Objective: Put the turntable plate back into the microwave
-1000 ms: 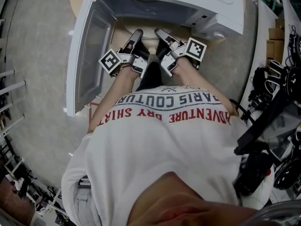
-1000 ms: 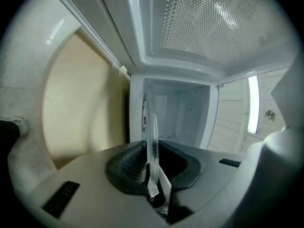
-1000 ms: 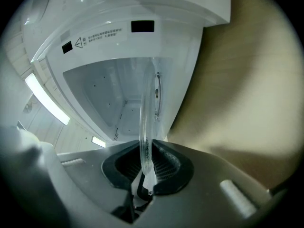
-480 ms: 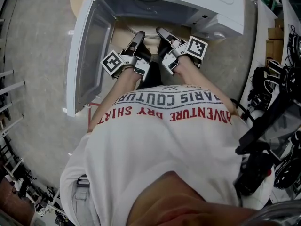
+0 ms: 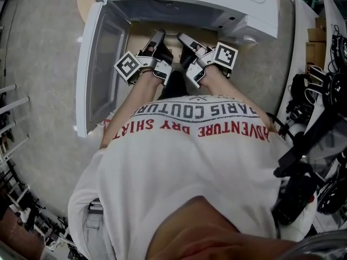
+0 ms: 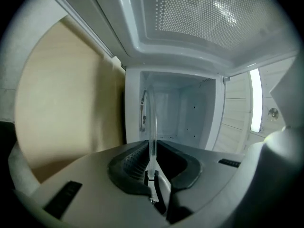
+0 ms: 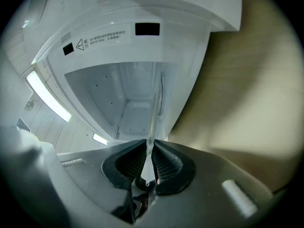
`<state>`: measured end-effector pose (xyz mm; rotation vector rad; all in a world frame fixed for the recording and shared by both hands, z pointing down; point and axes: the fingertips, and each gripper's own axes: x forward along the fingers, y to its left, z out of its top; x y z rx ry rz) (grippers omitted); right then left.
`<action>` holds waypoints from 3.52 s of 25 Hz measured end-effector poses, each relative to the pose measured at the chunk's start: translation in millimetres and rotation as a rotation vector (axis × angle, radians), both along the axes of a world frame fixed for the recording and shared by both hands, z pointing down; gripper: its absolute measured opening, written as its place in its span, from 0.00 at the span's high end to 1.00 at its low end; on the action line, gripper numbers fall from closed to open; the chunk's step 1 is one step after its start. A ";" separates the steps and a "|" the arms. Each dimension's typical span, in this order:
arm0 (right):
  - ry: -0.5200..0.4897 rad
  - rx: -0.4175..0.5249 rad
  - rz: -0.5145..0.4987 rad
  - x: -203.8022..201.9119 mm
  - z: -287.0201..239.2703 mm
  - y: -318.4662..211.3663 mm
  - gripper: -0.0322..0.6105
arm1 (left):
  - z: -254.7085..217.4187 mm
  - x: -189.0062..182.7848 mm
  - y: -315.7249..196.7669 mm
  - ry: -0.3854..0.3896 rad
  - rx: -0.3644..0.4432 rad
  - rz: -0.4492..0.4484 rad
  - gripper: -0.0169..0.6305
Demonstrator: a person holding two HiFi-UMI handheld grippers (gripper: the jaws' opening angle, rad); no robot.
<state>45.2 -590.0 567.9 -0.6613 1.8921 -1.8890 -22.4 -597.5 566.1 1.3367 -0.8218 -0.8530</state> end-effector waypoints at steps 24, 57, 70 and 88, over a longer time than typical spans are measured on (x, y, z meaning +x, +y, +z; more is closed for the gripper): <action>0.022 0.025 0.003 21.1 3.0 2.3 0.90 | 26.5 1.6 -62.9 -0.063 -0.064 -0.005 0.92; -0.008 0.009 0.125 -9.3 6.5 -57.6 0.90 | 8.6 15.6 -54.5 -0.161 -0.080 0.151 0.90; -0.029 -0.011 0.148 -9.9 5.2 -60.2 0.90 | 6.1 3.1 -41.5 -0.166 -0.047 0.096 0.97; -0.003 0.045 0.090 9.5 -16.4 -17.6 0.90 | -0.7 8.5 -24.8 -0.101 -0.019 0.077 0.98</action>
